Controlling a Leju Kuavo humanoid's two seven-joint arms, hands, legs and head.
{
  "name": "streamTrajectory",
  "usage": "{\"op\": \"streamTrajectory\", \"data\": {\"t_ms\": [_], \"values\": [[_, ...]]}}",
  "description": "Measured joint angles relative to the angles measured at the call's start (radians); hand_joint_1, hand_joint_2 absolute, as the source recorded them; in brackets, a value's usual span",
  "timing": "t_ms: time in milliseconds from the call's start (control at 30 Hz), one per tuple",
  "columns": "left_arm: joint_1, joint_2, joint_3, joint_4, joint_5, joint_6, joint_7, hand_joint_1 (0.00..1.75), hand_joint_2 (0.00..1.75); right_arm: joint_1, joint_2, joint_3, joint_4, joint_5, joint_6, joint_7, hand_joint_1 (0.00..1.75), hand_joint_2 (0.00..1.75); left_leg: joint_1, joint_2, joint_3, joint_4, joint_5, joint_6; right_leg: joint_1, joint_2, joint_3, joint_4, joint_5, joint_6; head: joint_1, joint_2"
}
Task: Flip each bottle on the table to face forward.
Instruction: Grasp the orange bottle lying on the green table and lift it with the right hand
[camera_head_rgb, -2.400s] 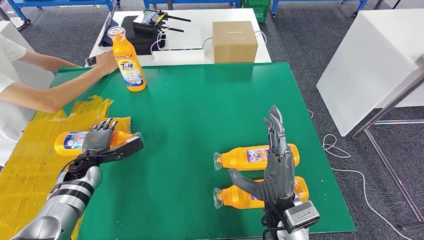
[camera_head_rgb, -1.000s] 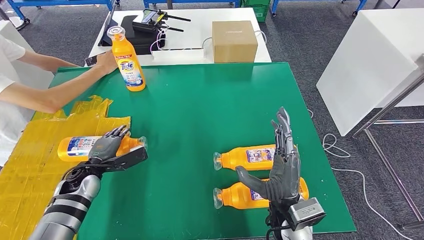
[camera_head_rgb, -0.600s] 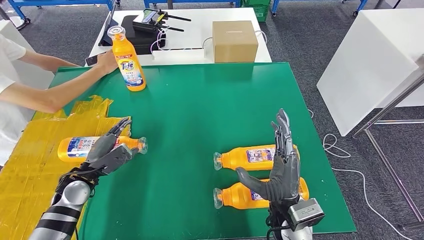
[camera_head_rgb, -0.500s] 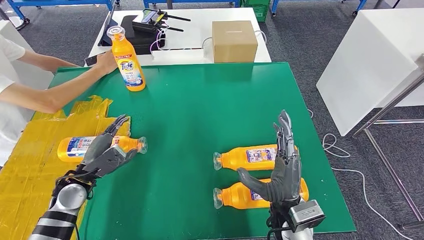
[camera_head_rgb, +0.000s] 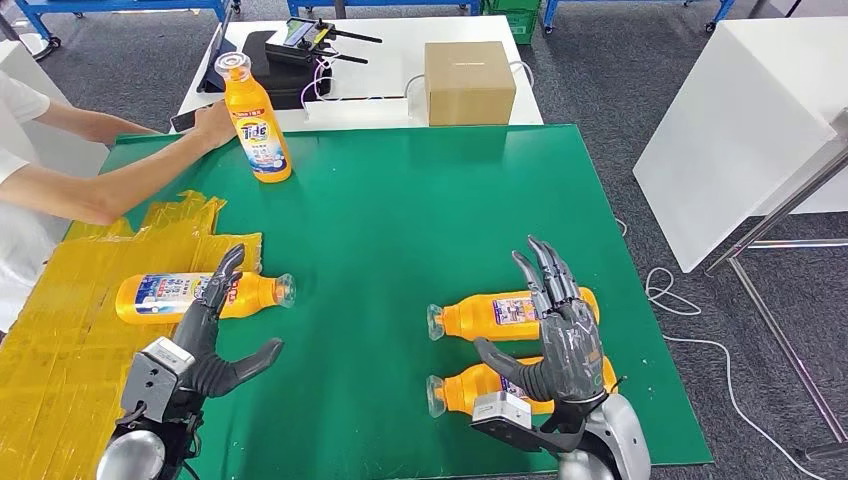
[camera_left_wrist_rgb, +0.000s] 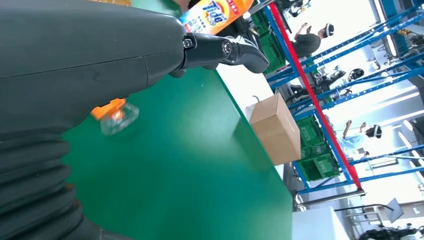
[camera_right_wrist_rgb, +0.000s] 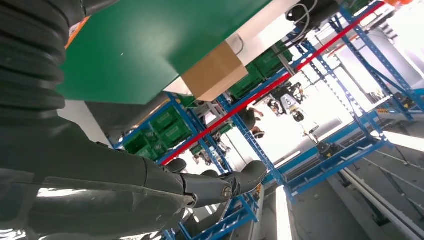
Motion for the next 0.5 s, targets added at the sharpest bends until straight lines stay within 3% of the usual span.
{"op": "streamTrajectory", "data": {"t_ms": [267,500], "values": [[0.045,-0.044,0.001,-0.043,0.021,0.000,0.019,0.00,1.75,-0.001,-0.053,0.004,0.000,0.062,0.006,0.064,0.00,1.75,0.000,0.000,0.000,0.000,0.000,0.000,0.000,0.000,0.000,0.000,0.000,0.000,0.000,0.000],[0.085,-0.077,-0.028,-0.071,0.017,0.006,0.007,0.00,1.75,-0.026,-0.137,-0.001,0.019,0.107,0.099,0.137,0.00,1.75,-0.001,0.000,0.000,0.000,0.000,0.000,-0.001,0.000,0.000,0.000,0.000,0.000,0.000,0.000]]}}
